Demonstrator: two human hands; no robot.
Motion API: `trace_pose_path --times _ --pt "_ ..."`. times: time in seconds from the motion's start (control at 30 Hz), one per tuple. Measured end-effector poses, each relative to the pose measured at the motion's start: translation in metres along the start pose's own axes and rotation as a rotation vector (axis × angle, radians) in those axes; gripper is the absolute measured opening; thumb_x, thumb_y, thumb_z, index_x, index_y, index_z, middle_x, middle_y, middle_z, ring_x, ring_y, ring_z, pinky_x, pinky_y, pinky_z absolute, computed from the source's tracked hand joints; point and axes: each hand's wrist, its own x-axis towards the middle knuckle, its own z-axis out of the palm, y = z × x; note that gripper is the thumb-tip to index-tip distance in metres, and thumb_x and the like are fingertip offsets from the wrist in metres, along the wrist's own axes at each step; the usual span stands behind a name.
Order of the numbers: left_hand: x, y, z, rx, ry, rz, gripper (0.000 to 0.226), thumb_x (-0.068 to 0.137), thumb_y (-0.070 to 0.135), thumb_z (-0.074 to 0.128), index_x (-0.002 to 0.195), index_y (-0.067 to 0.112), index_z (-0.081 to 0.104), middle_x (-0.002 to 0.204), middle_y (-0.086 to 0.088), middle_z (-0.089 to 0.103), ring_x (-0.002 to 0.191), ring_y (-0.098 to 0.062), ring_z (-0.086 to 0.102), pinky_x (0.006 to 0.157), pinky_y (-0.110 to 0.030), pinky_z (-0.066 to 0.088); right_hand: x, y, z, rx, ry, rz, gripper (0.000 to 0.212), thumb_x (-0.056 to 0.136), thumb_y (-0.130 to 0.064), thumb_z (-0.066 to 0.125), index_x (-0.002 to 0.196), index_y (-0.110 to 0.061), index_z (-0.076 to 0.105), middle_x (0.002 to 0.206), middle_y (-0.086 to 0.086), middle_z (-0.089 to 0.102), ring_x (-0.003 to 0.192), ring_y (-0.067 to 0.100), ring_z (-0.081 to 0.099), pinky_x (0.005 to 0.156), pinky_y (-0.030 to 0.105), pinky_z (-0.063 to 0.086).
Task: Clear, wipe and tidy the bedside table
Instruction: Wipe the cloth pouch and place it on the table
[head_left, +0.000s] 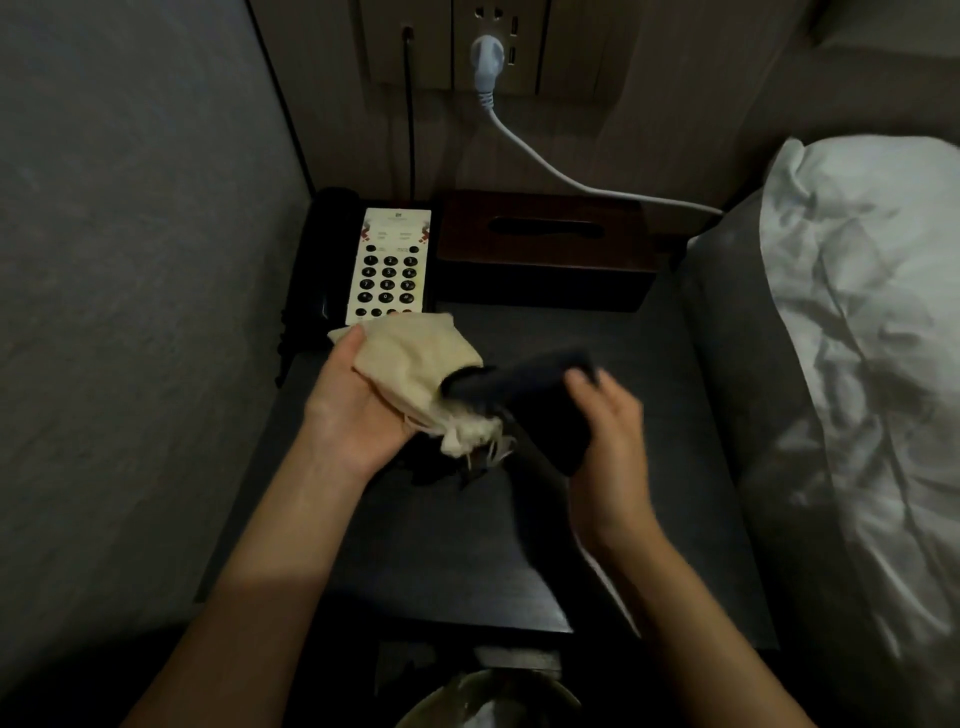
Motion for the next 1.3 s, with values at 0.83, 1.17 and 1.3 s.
trace_pose_path --times 0.83,1.17,1.3 --pt "-0.010 -0.026 0.018 0.696 -0.328 0.027 0.043 0.081 0.050 0.066 0.118 0.029 0.066 0.119 0.000 0.070 0.112 -0.016 0.066 0.078 -0.035 0.058 0.021 -0.005 -0.030 -0.197 0.020 0.137 0.024 0.093 -0.024 0.065 0.106 -0.005 0.069 0.100 0.012 0.075 0.093 0.025 0.073 0.073 0.031 0.058" --pt "-0.005 -0.025 0.015 0.536 -0.198 0.035 0.025 0.099 0.030 0.049 0.116 0.019 0.064 0.113 -0.006 0.072 0.106 -0.023 0.069 0.074 -0.044 0.060 0.036 -0.021 -0.048 0.106 0.385 0.051 0.015 0.095 -0.002 0.053 0.102 -0.005 0.066 0.097 0.015 0.070 0.087 0.026 0.068 0.087 0.043 0.055" --pt "-0.006 -0.035 0.018 0.623 -0.219 -0.031 0.028 0.099 0.033 0.048 0.117 0.018 0.064 0.113 -0.007 0.072 0.104 -0.023 0.069 0.072 -0.044 0.060 0.031 -0.024 -0.037 -0.273 0.194 -0.244 0.040 0.093 0.011 0.046 0.124 -0.010 0.062 0.120 0.008 0.068 0.113 0.017 0.065 0.098 0.032 0.051"
